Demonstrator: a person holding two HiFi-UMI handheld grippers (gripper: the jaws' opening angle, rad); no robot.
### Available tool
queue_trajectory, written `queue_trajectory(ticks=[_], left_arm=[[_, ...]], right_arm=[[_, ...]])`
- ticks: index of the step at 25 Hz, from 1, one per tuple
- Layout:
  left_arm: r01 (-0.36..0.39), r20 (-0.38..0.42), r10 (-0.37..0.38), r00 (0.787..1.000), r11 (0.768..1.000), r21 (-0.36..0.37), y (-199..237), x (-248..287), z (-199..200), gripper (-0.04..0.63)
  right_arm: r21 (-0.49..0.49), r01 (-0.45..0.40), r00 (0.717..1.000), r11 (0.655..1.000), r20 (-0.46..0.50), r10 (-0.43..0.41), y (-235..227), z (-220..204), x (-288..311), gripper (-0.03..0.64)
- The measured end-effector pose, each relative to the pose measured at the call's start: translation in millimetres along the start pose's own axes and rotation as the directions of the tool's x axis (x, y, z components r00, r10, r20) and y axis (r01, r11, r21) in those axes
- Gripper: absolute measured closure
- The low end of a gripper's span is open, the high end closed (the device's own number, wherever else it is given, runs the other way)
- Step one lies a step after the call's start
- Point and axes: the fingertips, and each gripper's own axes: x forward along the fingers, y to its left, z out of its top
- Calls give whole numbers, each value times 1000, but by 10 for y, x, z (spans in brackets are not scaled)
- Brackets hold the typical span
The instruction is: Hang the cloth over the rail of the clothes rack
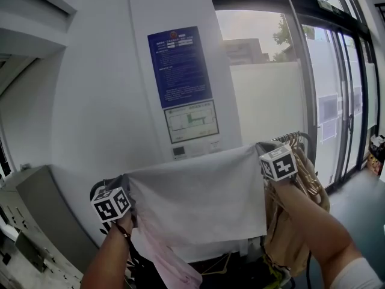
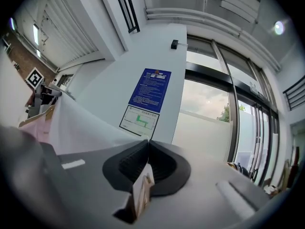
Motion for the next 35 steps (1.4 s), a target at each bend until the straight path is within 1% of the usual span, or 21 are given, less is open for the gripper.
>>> queue_trajectory(ticks=[4,7,9,11,14,15,18,19,20,21,24,27,31,32,34,35], left_arm=[[-3,7,4,1000,999,-40,80,-8,137,586],[2,-6,-3,1000,997,-71,81,10,144,586],[4,-33,-6,999,998,-69,68,39,99,586],[1,-69,-5,998,998,-56,63,74,31,586],[-15,-92,11,996,999,-41,82,98,-30,584],[-22,-92,18,996,999,-40,92,103,-35,583],[-45,-83,40,996,997,-64,150,108,-17,576],[-53,-74,47,996,996,-72,178,105,5,562],[-61,-62,56,996,995,-77,210,100,36,530],[-69,-51,65,997,995,-77,240,94,71,511],[-82,-30,81,996,995,-59,264,77,154,508],[-66,-27,65,998,997,-37,179,57,160,508],[-24,-25,24,999,1000,-10,-78,-10,89,509],[-16,-20,16,1000,1000,2,-162,-41,62,516],[-8,-4,8,1000,999,31,-353,-122,-11,559],[2,2,-2,1000,999,42,-464,-163,-73,576]], right_arm=[[21,-18,1000,1000,-19,19,-148,136,86,611],[26,-36,998,999,-46,37,-208,144,180,610],[26,-44,996,999,-76,46,-219,106,253,609],[48,-58,993,997,-105,63,-210,53,312,609],[76,-73,990,994,-117,82,-196,1,351,603],[80,-74,990,994,-114,83,-207,-3,353,599],[99,-76,991,992,-102,87,-258,15,336,558],[100,-78,991,992,-101,88,-262,17,331,558],[96,-79,991,992,-103,89,-258,13,333,558],[92,-80,991,993,-104,89,-249,8,338,558],[92,-81,992,992,-93,90,-224,5,322,558],[85,-91,993,992,-71,97,-128,27,252,558],[57,-113,993,992,-10,114,120,69,51,560],[44,-123,992,991,9,123,217,66,-3,560],[2,-136,990,991,47,136,447,29,-119,563],[-15,-144,987,989,64,145,579,-11,-178,582]])
